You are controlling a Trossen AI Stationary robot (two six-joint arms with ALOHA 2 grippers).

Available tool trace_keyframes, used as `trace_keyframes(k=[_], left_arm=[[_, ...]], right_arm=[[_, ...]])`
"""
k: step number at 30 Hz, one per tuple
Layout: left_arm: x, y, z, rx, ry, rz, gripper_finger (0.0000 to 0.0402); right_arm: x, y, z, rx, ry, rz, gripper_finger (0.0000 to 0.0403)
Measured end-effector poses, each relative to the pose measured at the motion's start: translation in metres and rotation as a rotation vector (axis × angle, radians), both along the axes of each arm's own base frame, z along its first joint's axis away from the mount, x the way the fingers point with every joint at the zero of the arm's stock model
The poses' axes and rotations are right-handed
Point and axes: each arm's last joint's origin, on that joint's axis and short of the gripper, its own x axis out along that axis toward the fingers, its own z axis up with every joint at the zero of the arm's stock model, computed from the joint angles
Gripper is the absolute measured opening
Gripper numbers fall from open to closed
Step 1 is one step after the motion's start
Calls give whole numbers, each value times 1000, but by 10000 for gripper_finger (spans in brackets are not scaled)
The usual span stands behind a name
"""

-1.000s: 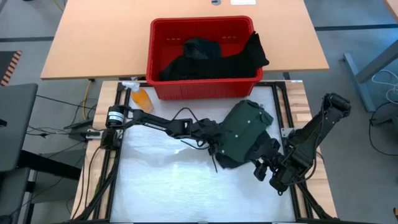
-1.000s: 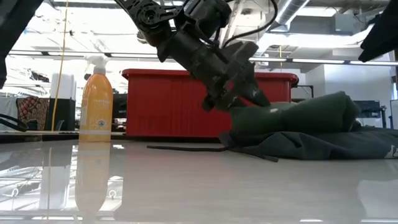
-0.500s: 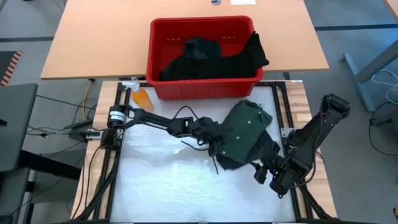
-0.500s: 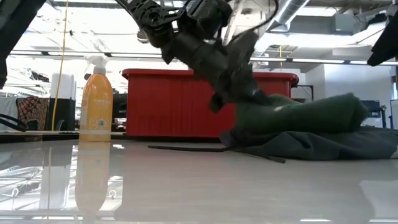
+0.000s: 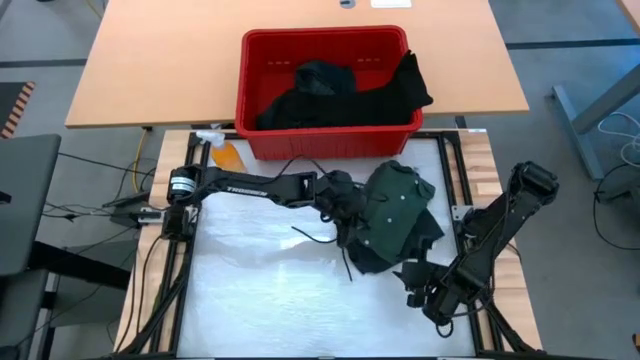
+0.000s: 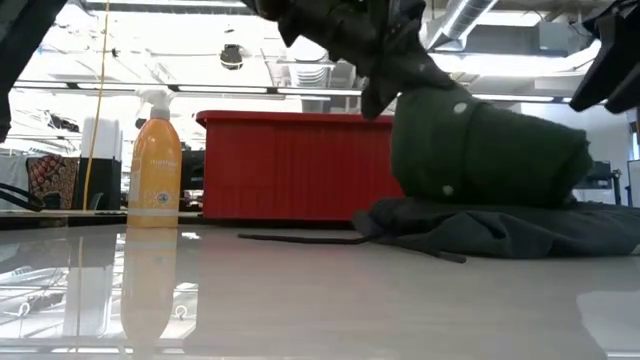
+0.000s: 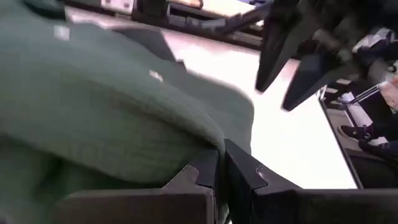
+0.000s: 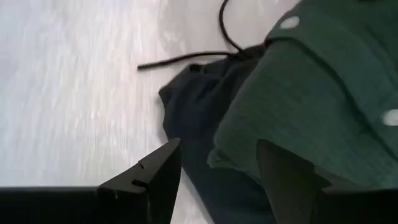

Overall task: Fold laundry
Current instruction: Stack the folded dark green shirt on top of the folded black shorts

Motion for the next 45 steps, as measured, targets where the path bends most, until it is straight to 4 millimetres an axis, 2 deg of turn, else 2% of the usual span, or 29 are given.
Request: trace_keyframes(k=[6, 11, 15, 22, 26, 31, 34, 39, 42, 45], left_arm=[[-7, -17, -9, 70, 120, 6, 0], [-13, -23, -16, 121, 203, -18, 7], [-19, -23, -17, 189, 271, -77, 47], [-24, -28, 4, 391, 263, -263, 150], [-26, -49, 21, 540, 265, -325, 190], [-29, -94, 30, 765, 213, -366, 201], [-21, -120, 22, 811, 132, -362, 202], [-2, -150, -19, 995, 105, -380, 202], [4, -161, -45, 1148, 149, -383, 202], [12, -166, -60, 1242, 142, -285, 201]], right_arm=[[12, -1, -18, -64, 50, -41, 223], [17, 1, -34, -81, 118, -55, 221], [16, 2, -32, -36, 118, -76, 221], [2, 4, -12, 61, 49, -80, 221], [-8, 6, -5, 105, 23, -79, 220], [-14, 7, -2, 128, 9, -94, 220], [-15, 8, -3, 129, 10, -106, 220], [-15, 8, -4, 138, 4, -116, 220], [-15, 8, -4, 147, -1, -122, 220], [-14, 8, -4, 149, -2, -122, 220]])
